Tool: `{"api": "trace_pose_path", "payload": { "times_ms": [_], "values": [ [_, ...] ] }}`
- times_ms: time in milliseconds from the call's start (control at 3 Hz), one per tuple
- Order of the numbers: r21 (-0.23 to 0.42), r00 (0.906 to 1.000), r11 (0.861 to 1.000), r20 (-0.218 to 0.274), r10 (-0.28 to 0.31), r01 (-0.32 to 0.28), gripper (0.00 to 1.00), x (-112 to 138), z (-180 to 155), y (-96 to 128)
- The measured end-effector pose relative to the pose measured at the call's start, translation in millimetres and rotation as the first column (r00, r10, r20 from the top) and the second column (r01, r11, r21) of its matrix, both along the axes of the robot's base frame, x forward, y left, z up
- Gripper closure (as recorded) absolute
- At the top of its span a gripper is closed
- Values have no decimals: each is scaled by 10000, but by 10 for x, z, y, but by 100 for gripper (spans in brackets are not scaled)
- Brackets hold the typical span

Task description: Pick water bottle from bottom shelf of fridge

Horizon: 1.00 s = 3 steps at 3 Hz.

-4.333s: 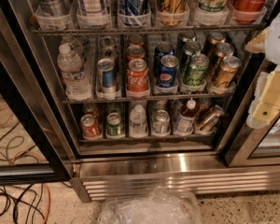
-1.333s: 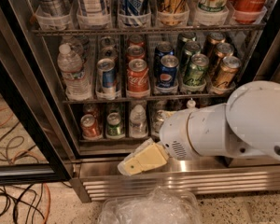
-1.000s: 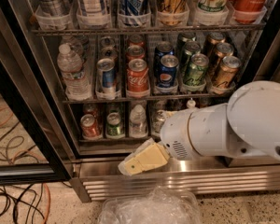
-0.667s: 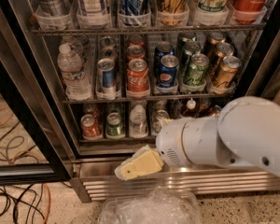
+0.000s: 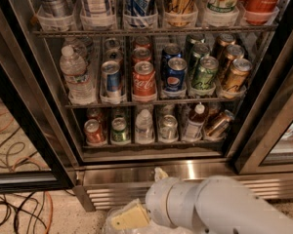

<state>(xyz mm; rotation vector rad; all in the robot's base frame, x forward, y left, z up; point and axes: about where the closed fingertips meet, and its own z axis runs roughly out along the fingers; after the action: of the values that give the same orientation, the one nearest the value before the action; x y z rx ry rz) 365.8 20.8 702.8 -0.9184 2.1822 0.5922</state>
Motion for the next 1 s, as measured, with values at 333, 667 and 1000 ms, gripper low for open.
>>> {"api": "trace_pose_path", "payload": {
  "times_ms": [333,667,1000],
  "values": [
    [-189,9968,9971,306,-738,744,0,77,-293,-28],
    [-340,9873,9903,896,-1313,1348,0,254,-238,-135],
    [-342,9873,9903,899,-1311,1346,0,254,-238,-134]
  ]
}}
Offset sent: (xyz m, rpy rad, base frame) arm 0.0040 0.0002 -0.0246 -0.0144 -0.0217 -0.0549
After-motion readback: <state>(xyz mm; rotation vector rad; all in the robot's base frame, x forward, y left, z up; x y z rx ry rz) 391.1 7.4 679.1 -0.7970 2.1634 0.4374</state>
